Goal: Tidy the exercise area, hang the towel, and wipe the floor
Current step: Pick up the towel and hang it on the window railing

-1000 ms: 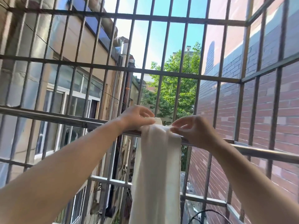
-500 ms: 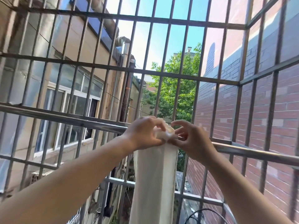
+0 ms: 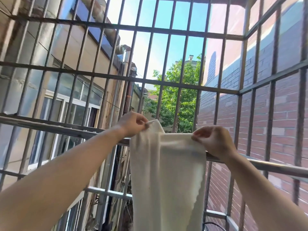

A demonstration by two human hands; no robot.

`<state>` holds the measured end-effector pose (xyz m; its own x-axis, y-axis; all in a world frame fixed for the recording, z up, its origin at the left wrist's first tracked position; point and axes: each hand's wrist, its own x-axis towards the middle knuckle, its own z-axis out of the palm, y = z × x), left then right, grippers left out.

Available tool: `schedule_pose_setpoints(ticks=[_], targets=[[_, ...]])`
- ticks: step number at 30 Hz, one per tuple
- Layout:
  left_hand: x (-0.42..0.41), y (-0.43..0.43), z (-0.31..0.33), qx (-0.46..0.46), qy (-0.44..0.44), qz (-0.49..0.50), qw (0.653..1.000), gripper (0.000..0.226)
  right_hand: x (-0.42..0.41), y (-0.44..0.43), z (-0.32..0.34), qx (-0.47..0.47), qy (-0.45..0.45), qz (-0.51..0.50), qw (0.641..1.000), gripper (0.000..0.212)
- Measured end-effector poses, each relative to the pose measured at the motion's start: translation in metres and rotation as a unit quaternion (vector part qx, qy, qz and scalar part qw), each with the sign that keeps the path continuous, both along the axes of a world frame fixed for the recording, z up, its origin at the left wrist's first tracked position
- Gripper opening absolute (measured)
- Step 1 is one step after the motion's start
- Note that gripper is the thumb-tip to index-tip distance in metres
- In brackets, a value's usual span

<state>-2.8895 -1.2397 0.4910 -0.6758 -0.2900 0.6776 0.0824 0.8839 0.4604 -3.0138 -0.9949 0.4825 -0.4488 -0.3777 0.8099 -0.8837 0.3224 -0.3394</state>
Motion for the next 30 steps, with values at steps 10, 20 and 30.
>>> schedule_pose_setpoints(ticks=[10,20,30], targets=[[0.020,0.037,-0.035,-0.190,0.026,-0.018,0.981,0.024,0.020,-0.014,-0.028,0.130,0.069,0.031,0.989,0.029],[0.013,0.012,-0.037,-0.147,0.010,-0.057,0.988,0.028,0.015,-0.019,-0.026,0.062,0.053,0.026,0.996,0.003],[0.006,0.007,-0.004,-0.066,0.039,-0.069,0.995,0.017,-0.009,0.011,0.003,0.057,0.004,0.005,0.998,0.008]])
